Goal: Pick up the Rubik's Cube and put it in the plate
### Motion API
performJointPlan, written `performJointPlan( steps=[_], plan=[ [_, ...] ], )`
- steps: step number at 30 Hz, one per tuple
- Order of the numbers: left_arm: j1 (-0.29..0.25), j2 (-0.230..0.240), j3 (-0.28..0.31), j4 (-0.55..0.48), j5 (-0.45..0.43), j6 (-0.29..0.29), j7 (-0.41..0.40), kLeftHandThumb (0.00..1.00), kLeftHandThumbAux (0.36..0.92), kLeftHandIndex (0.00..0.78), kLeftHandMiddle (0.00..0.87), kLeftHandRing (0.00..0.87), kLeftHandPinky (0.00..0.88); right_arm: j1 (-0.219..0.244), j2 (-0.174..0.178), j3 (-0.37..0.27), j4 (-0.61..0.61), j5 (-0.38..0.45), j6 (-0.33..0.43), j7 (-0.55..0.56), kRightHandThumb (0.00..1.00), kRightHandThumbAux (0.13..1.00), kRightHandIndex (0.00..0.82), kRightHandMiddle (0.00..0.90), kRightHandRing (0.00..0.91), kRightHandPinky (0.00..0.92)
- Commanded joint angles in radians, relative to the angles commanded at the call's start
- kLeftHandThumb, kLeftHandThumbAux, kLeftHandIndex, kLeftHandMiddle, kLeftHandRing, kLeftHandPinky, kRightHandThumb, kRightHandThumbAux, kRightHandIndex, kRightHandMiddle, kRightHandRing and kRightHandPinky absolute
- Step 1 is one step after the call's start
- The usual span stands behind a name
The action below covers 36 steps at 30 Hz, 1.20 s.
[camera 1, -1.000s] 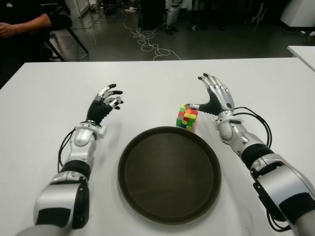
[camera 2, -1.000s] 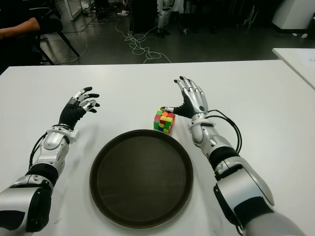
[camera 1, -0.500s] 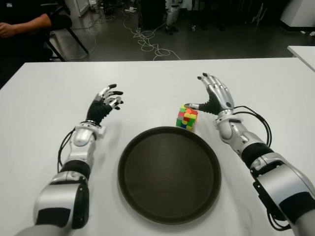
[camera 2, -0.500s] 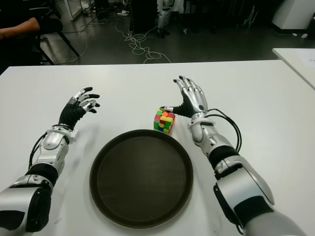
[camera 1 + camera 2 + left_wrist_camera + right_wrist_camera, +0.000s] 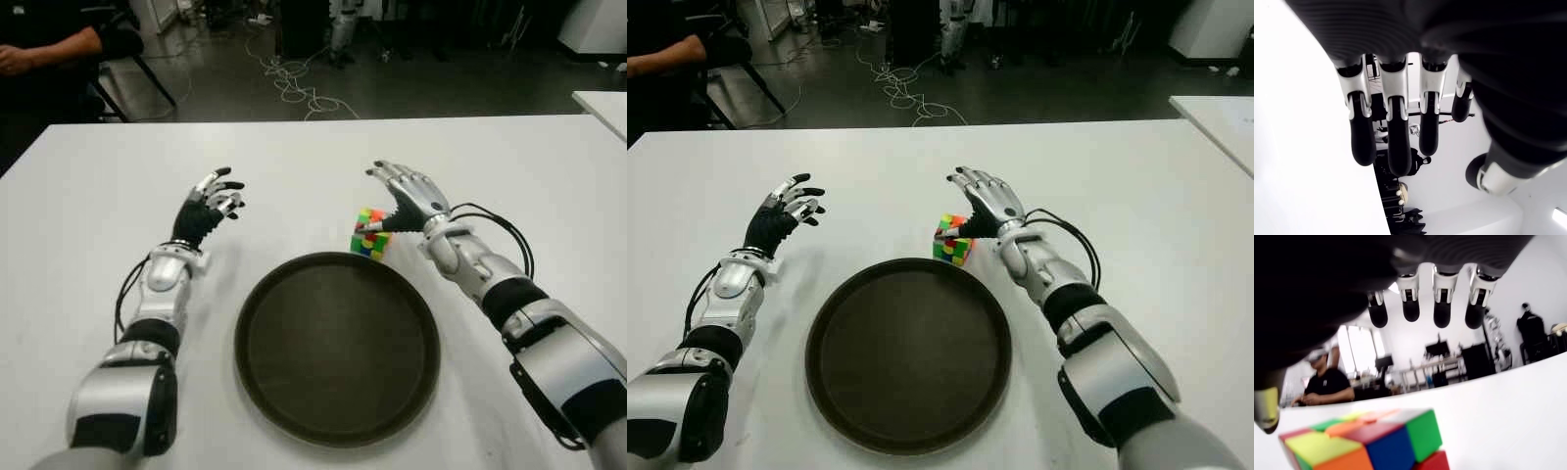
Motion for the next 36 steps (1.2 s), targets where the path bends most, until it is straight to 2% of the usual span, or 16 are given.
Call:
performJointPlan(
  steps=[5,15,24,36],
  plan=[
    [0.002,0.001,0.001,-0.003,-0.002,-0.008,-0.009,0.427,0.637,0.153,0.288,0.370,0.441,-0.028,0.020,0.028,0.037,-0.023,0.037,0.032,0.000,0.485,0.012,0.053,0.077,0.158],
    [0.004,0.001,-0.001,-0.007,0.002,-0.012,-0.001,0.426,0.651,0.157,0.290,0.375,0.440,-0.041,0.032,0.055,0.052,-0.035,0.084,0.067,0.000,0.544,0.044,0.076,0.098,0.179],
    [0.004,0.001,-0.001,-0.008,0.000,-0.009,-0.005,0.427,0.650,0.159,0.293,0.374,0.433,-0.045,0.049,0.044,0.062,-0.015,0.104,0.090,0.000,0.649,0.069,0.071,0.094,0.162],
    [0.004,0.001,0.003,-0.010,-0.007,-0.003,-0.015,0.449,0.649,0.155,0.276,0.360,0.427,-0.041,0.069,0.016,0.076,0.007,0.121,0.080,0.000,0.745,0.087,0.093,0.129,0.195]
  ],
)
